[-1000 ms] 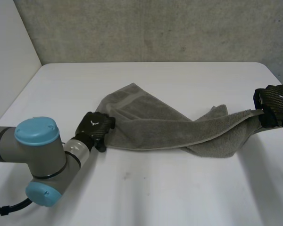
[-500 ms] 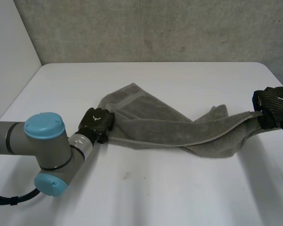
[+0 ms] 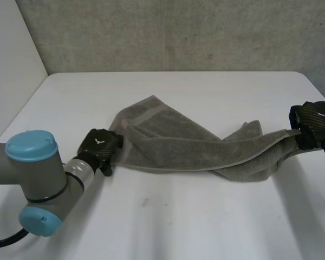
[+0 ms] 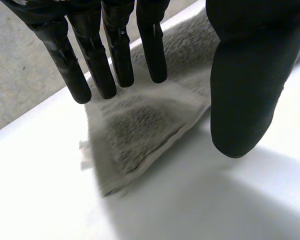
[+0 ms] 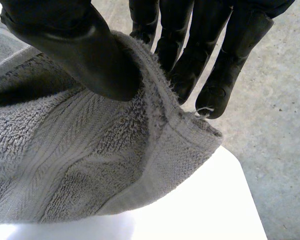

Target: Fold the towel.

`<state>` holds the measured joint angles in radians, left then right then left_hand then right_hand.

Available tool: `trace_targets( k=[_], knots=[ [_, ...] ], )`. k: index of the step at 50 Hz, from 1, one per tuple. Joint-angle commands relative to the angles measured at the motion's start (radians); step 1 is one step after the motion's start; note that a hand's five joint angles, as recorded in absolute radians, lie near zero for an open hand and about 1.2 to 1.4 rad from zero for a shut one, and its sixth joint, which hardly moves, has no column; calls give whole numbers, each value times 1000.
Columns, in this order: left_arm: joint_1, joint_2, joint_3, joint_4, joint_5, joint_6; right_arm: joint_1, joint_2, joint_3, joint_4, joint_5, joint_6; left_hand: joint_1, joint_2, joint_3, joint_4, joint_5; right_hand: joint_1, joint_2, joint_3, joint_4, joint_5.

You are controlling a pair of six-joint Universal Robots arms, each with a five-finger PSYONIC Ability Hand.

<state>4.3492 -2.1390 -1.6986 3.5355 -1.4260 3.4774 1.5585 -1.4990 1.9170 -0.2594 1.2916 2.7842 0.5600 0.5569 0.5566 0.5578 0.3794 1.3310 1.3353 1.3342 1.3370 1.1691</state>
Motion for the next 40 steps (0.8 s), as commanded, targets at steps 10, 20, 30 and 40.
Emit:
trace_targets(
  k=[10,20,30,40],
  knots=[
    [35,-45,48,-1,2,42,0,5,2,-1,0,-2,117,120,121,119,123,65,61,62,59,53],
    [33,-94,96,0,2,43,0,13,0,-3,0,-3,179,182,182,181,185,65,61,62,59,53],
    [32,-131,163,2,-1,31,2,25,1,-4,0,-25,285,288,288,287,291,65,61,62,59,53],
    [29,-133,174,49,-4,20,2,26,2,-3,0,-25,335,338,338,337,341,65,61,62,59,53]
  ],
)
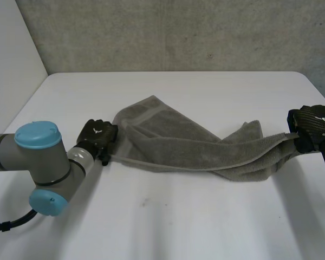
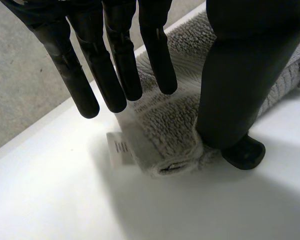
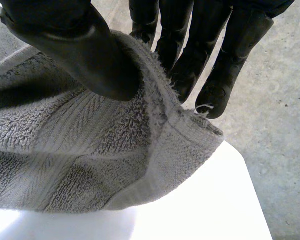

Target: Fold the towel.

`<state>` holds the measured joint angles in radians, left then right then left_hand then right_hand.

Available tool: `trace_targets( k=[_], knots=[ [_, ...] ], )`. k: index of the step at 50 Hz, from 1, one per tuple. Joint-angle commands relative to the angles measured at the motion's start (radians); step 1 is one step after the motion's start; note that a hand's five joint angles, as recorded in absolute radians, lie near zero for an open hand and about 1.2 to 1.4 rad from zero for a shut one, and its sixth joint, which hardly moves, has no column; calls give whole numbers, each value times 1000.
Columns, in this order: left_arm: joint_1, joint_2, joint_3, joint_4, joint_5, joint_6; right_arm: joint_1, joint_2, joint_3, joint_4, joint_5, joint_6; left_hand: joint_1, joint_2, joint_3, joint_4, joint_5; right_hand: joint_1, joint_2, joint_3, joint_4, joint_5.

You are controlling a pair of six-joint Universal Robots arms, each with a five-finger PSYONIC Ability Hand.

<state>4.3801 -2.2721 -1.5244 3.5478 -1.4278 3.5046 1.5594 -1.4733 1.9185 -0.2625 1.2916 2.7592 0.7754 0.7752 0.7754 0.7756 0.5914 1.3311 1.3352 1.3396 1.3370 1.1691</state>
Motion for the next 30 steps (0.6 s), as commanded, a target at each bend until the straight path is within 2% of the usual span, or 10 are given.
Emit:
trace_targets(
  k=[1,20,22,23,25,26,27,30],
  knots=[
    [-2,0,0,37,-2,-7,1,2,0,0,0,0,119,119,119,119,129,65,61,57,59,53],
    [-7,13,-23,-9,13,-36,1,21,-3,-3,0,-3,143,143,143,142,152,65,61,57,59,53],
    [-10,14,-19,-27,44,-36,1,21,-3,-3,0,-3,294,295,294,294,304,65,61,57,59,53],
    [-10,14,-19,-27,44,-36,1,22,-3,-3,0,-3,295,296,295,295,305,65,61,57,59,53],
    [-11,14,-17,-40,79,-36,1,22,-3,-4,0,-3,514,514,514,514,524,65,61,57,59,53],
    [-11,14,-17,-40,79,-36,1,22,-3,-4,0,-3,516,516,516,515,525,65,61,57,59,53],
    [-13,14,-16,-44,93,-36,1,22,-3,-4,0,-3,620,620,620,620,629,65,61,57,59,53],
    [-13,31,-14,-50,93,-41,1,22,-4,-3,0,-3,621,621,621,621,630,65,61,57,59,53]
  ],
)
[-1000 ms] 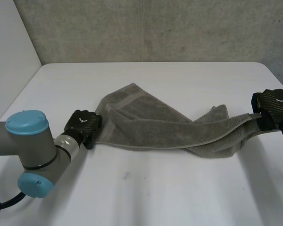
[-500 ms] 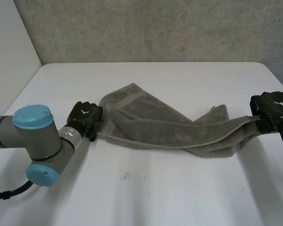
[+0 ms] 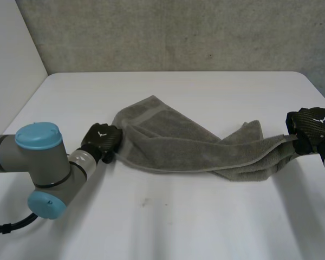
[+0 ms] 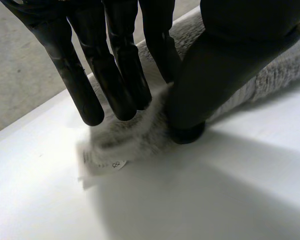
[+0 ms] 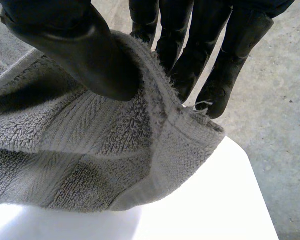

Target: Fold the towel.

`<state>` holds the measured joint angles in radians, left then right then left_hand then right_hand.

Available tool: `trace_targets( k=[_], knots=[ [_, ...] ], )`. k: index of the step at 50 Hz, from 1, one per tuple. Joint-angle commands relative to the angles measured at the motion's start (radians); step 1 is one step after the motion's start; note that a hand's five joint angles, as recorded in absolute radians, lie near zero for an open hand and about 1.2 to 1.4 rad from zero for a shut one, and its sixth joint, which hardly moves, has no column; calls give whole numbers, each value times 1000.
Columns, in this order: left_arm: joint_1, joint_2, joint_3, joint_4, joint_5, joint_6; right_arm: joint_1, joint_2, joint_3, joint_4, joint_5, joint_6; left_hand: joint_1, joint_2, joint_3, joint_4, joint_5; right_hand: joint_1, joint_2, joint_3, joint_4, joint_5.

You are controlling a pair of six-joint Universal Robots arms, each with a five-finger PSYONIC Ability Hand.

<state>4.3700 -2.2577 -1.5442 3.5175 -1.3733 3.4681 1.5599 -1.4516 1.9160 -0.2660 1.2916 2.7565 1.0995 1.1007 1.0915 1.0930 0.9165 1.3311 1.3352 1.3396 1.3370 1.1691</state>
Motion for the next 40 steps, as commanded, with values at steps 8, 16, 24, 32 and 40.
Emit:
trace_targets(
  k=[8,16,24,32,40],
  knots=[
    [16,266,-20,-49,-45,-55,-3,-27,-25,13,8,5,297,296,305,303,305,65,61,57,59,53],
    [66,655,-134,-48,-128,-96,-6,-230,-120,165,-11,5,297,296,305,303,305,65,61,57,59,53],
    [72,929,-207,-93,-121,-95,-14,-306,-302,482,-110,2,297,296,305,303,305,65,61,57,59,53],
    [78,931,-226,-244,-101,-93,-35,-235,-475,810,-186,-220,297,296,305,303,305,65,61,57,59,53],
    [89,628,-214,-253,-63,-72,-1,77,-592,929,-124,-483,297,296,305,303,305,65,61,57,59,53]
  ],
)
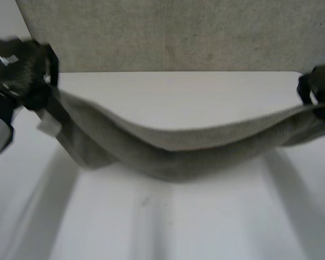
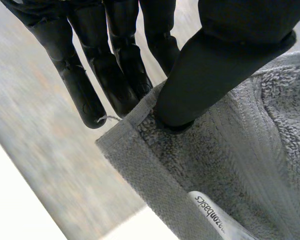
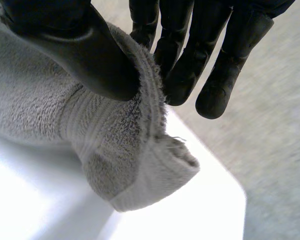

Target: Fold the towel.

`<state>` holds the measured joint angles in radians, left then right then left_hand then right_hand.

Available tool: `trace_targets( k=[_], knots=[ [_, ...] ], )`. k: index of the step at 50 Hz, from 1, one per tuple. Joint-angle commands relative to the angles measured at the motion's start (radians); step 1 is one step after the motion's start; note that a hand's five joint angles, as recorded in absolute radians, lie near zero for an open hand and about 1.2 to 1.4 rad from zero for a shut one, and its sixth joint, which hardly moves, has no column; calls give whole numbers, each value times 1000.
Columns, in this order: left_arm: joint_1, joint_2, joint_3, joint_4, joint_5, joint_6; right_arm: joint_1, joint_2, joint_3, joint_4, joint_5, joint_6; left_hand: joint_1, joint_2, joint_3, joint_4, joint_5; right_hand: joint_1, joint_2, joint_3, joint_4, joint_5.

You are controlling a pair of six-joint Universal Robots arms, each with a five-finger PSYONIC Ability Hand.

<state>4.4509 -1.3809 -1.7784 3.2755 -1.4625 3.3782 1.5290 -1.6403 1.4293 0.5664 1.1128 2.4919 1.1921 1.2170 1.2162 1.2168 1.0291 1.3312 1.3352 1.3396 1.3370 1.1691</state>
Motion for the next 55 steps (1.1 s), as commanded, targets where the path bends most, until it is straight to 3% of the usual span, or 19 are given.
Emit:
trace_targets(
  k=[1,6,8,11,13,14,16,17,21,26,35,45,50,55],
  knots=[
    [10,-315,57,-11,27,29,30,266,-105,96,55,-219,204,179,180,179,193,65,61,57,59,53],
    [7,-493,232,-14,14,66,132,442,-291,55,148,-180,204,179,180,179,193,65,61,57,59,53],
    [7,-522,304,-14,14,67,201,537,-462,-34,194,-174,204,179,180,179,193,65,61,57,59,53],
    [7,-549,468,-8,13,47,214,565,-547,-105,208,-162,204,179,180,179,193,65,61,57,59,53],
    [5,-550,556,6,8,27,229,579,-665,-329,208,-87,204,179,180,179,193,65,61,57,59,53],
    [2,-549,642,35,1,-9,229,579,-665,-330,208,-87,204,179,180,179,193,65,61,57,59,53],
    [1,-543,713,74,-7,-63,232,553,-682,-597,216,37,204,179,180,179,193,65,61,57,59,53],
    [2,-535,770,120,-18,-124,232,553,-682,-599,216,38,204,179,180,179,193,65,61,57,59,53],
    [8,-510,826,214,-35,-235,223,473,-621,-857,216,185,204,179,180,179,193,65,61,57,59,53],
    [10,-501,824,312,-59,-293,223,453,-564,-821,210,211,204,179,180,179,193,65,61,57,59,53],
    [76,-497,485,308,-49,-293,226,494,-404,-588,153,141,204,179,180,179,193,65,61,57,59,53],
    [87,-561,45,444,-2,-278,229,583,-32,-643,49,-39,204,179,180,179,193,65,61,57,59,53],
    [91,-587,-105,484,31,-180,232,614,89,-648,61,-123,204,179,180,179,193,65,61,57,59,53],
    [129,-503,-199,451,59,-91,220,524,178,-632,93,-146,204,179,180,179,193,65,61,57,59,53]
  ],
)
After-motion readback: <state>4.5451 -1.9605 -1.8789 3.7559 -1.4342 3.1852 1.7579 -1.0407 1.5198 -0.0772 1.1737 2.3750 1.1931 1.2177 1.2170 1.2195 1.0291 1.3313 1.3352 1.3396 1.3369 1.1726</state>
